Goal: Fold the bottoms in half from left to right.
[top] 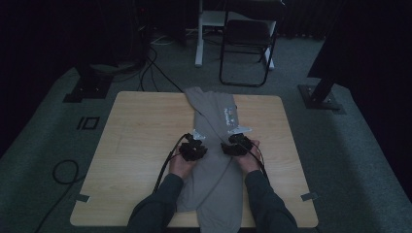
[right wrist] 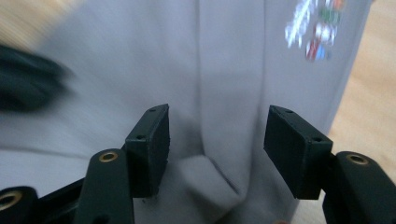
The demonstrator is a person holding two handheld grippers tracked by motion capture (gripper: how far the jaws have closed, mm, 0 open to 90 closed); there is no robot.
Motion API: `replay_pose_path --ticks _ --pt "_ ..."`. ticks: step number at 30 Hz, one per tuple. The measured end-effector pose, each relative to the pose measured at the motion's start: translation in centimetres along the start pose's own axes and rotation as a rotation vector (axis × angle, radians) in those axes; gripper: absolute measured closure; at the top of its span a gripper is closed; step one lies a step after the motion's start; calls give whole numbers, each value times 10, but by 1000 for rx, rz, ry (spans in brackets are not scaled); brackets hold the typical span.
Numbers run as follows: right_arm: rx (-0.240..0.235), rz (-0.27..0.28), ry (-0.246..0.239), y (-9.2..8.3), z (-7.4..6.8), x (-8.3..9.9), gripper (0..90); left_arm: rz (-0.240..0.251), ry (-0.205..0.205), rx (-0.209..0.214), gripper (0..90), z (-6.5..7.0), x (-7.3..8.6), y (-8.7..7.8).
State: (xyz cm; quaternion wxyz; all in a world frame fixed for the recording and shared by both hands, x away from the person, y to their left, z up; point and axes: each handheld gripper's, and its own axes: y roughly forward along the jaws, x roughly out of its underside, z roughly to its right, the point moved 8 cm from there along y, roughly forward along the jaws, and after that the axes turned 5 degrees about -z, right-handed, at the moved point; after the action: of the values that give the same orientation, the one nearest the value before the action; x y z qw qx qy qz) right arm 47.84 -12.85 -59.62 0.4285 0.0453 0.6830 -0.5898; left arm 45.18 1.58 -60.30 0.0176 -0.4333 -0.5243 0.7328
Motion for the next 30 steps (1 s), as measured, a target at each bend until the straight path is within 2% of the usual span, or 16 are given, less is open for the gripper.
replay_pose_path --ticks 1,2,3,5,8,9,11,12,16,21,24,30 --pt "20 -24 -11 5 2 5 402 0 0 0 826 0 0 0" --pt "10 -10 4 4 4 7 420 3 -9 -2 840 -4 1 -1" --pt "7 -9 24 2 8 10 428 7 -12 0 843 -5 2 -1" --pt "49 -14 32 -4 18 17 450 11 -16 2 848 -6 2 -2" --pt "65 -20 40 -10 26 24 453 13 -20 -1 850 -8 2 -2" --pt "76 -16 61 -17 36 34 490 16 -16 -9 855 -8 3 -2" --pt "78 -8 78 -22 42 41 539 21 -10 -21 859 -7 3 -2" --pt "62 -4 89 -23 44 44 578 21 -10 -21 866 -7 3 -2" --pt "30 2 95 -26 44 49 637 32 1 -45 872 -7 4 -2" --pt "16 7 85 -23 38 45 697 45 21 -86 876 -10 7 -4" --pt "9 19 89 -19 33 40 708 54 12 -103 876 -18 9 -6" --pt "10 34 101 -6 24 25 689 50 -7 -146 875 -43 9 -8"
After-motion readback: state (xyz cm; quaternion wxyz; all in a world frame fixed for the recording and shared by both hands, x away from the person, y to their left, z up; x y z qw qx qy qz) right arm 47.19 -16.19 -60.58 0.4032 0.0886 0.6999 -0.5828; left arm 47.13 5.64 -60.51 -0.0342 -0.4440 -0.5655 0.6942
